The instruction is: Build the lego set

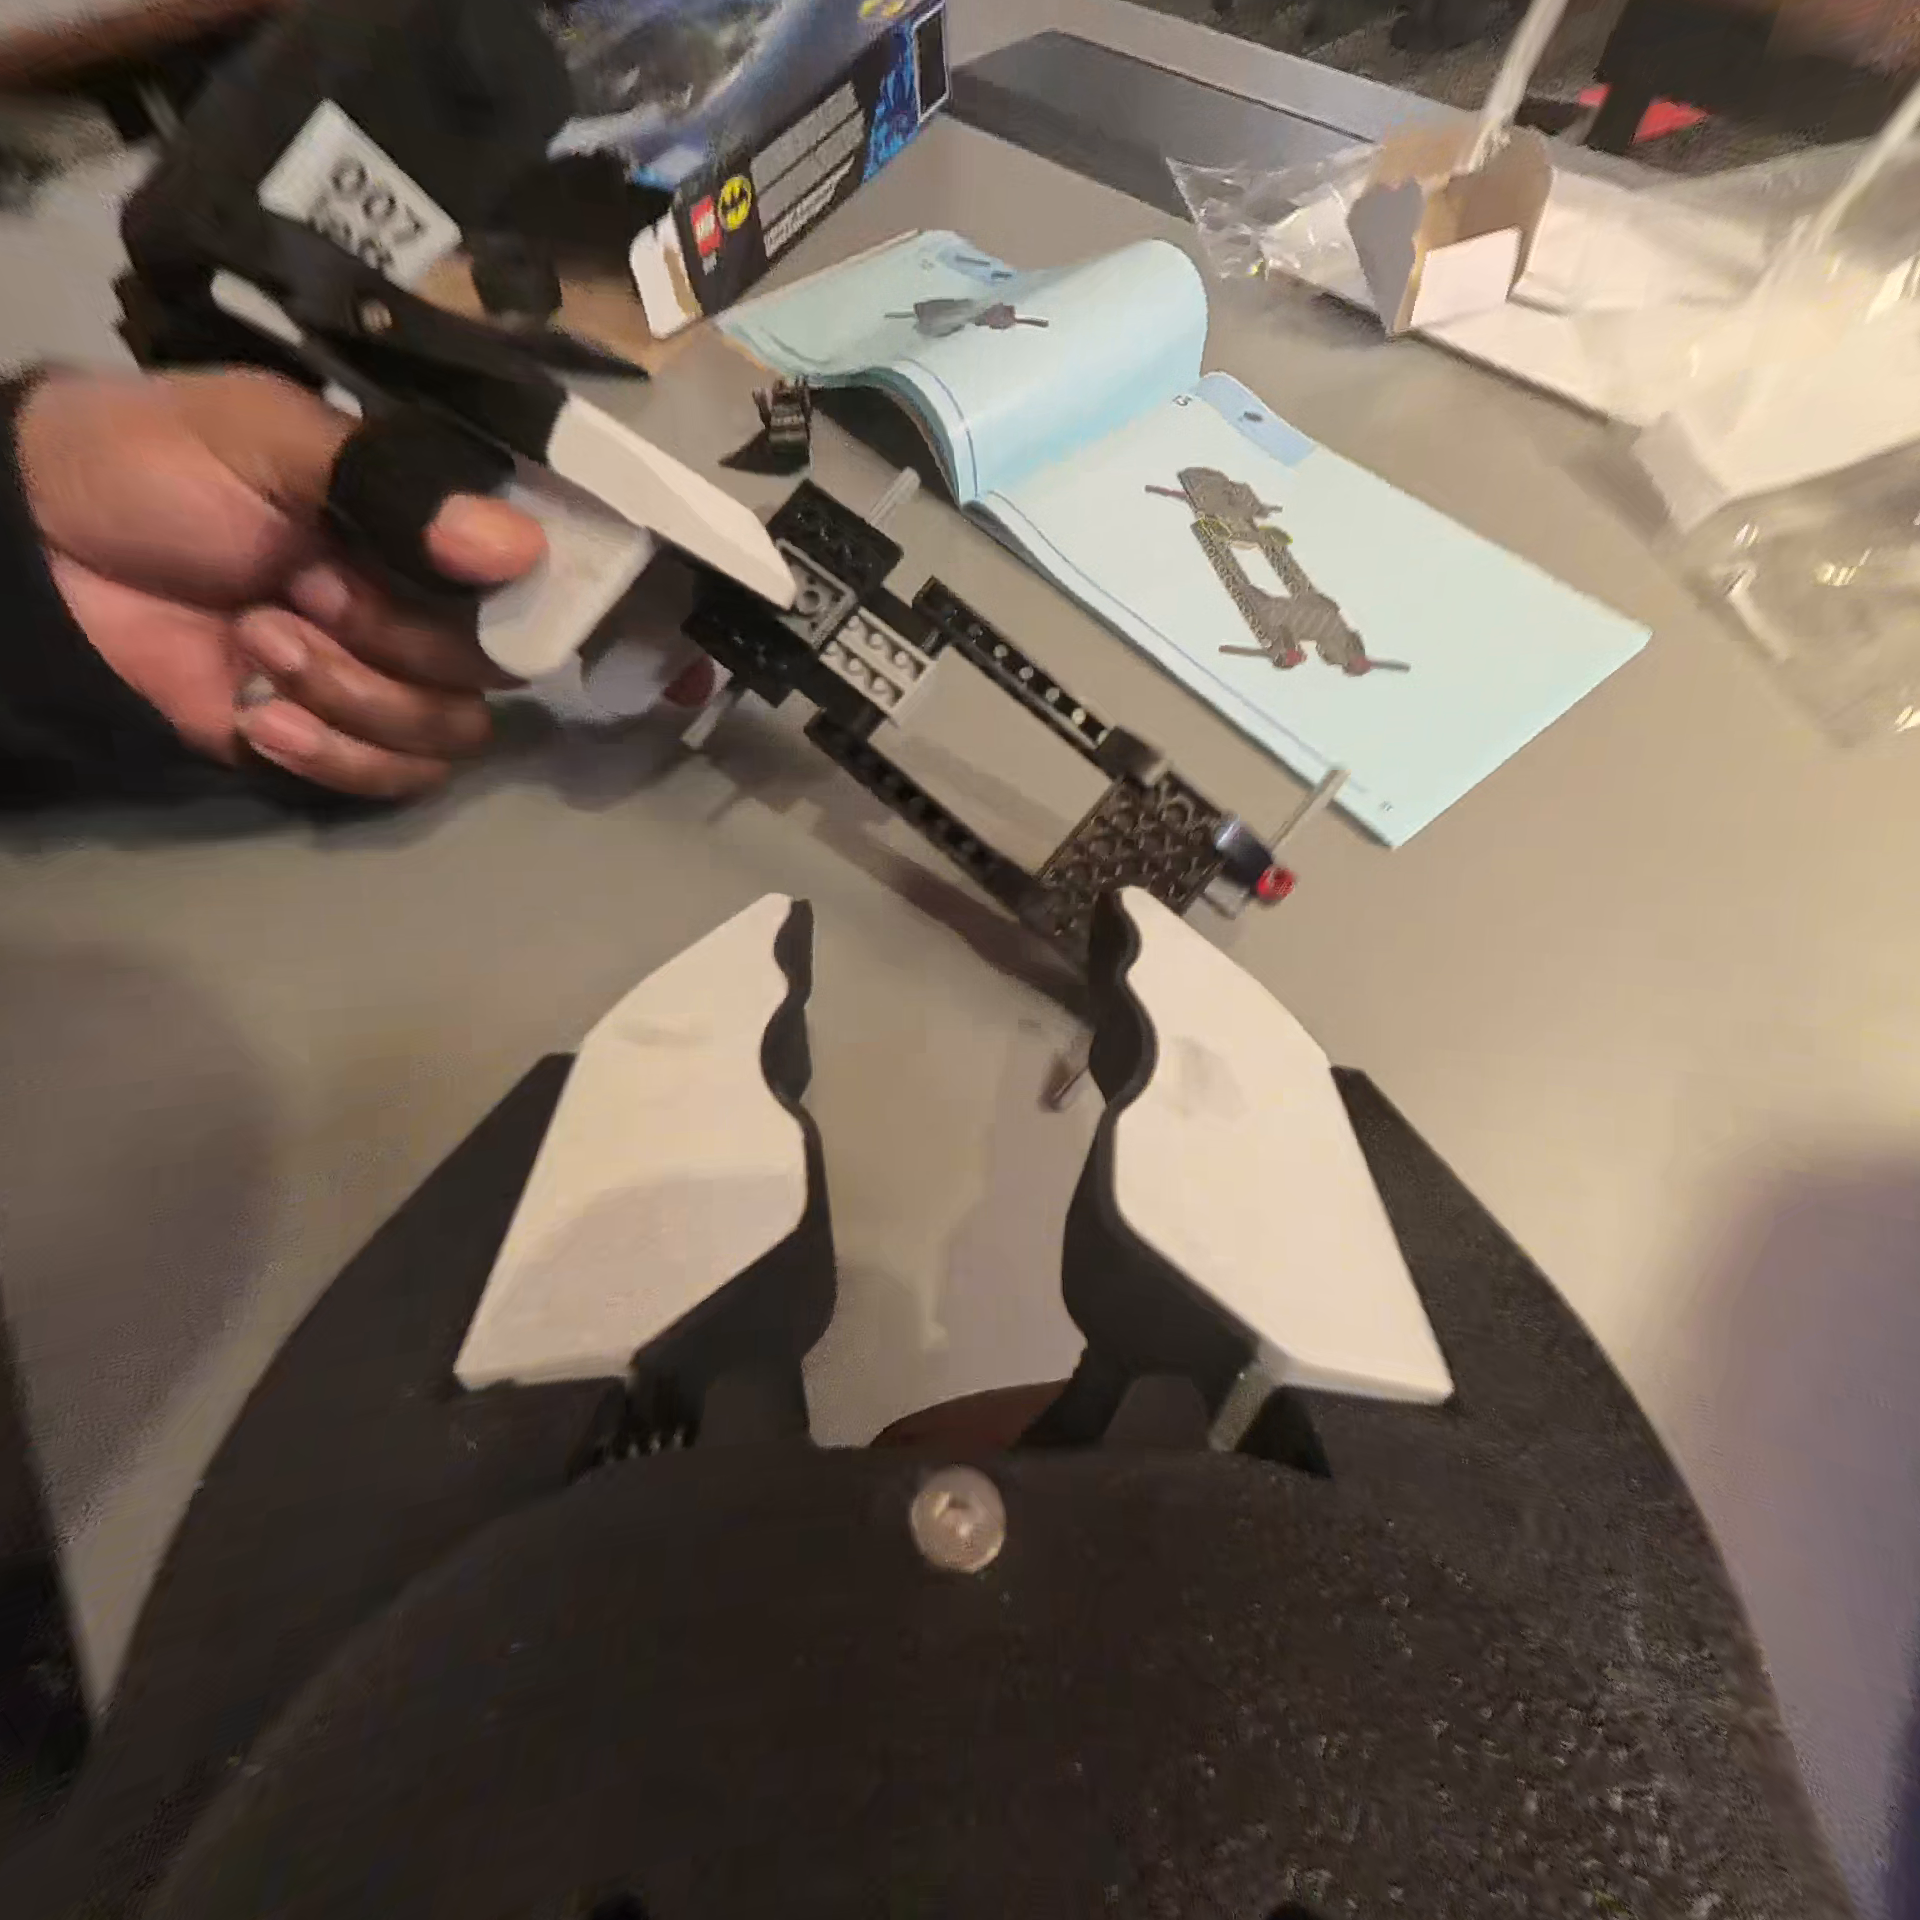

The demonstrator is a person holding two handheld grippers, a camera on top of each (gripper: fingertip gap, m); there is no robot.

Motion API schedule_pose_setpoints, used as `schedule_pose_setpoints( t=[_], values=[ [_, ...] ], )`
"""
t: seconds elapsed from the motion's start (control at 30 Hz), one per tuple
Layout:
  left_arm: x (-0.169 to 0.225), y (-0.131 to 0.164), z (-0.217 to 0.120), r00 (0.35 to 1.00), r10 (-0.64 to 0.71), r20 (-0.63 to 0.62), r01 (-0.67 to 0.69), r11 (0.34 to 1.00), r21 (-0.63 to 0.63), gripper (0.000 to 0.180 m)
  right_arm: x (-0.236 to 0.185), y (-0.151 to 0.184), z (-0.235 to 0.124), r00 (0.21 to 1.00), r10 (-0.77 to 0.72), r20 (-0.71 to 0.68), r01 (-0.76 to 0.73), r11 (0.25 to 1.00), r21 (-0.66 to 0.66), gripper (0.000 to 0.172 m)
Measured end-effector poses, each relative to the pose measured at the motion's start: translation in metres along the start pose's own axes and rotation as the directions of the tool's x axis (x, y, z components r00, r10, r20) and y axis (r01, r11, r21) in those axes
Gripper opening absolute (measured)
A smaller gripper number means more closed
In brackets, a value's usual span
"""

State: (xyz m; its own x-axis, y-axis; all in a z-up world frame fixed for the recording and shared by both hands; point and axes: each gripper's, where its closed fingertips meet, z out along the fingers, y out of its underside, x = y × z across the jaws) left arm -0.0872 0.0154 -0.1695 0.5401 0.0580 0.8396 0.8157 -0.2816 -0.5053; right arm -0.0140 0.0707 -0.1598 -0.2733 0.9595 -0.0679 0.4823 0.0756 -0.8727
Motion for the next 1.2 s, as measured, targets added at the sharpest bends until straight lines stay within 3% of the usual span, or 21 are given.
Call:
schedule_pose_setpoints(
  t=[0.17,0.43,0.87,1.2],
  values=[
    [0.004,0.025,0.002,0.999,-0.052,-0.010,0.050,0.989,-0.140,0.019,0.003,0.005,0.019,0.946,-0.323,0.033,0.324,0.935,-0.144,0.065],
    [0.001,0.039,0.003,0.997,-0.080,-0.004,0.077,0.978,-0.193,0.020,-0.016,0.023,0.049,0.861,-0.417,0.290,0.491,0.832,-0.259,0.057],
    [-0.019,0.026,-0.011,0.973,0.147,0.177,-0.113,0.975,-0.191,0.048,-0.014,0.031,0.067,0.858,-0.425,0.288,0.504,0.804,-0.316,0.051],
    [-0.026,0.024,-0.014,0.937,0.269,0.224,-0.218,0.949,-0.227,0.045,-0.022,0.015,0.071,0.862,-0.398,0.313,0.481,0.836,-0.263,0.048]
  ],
)
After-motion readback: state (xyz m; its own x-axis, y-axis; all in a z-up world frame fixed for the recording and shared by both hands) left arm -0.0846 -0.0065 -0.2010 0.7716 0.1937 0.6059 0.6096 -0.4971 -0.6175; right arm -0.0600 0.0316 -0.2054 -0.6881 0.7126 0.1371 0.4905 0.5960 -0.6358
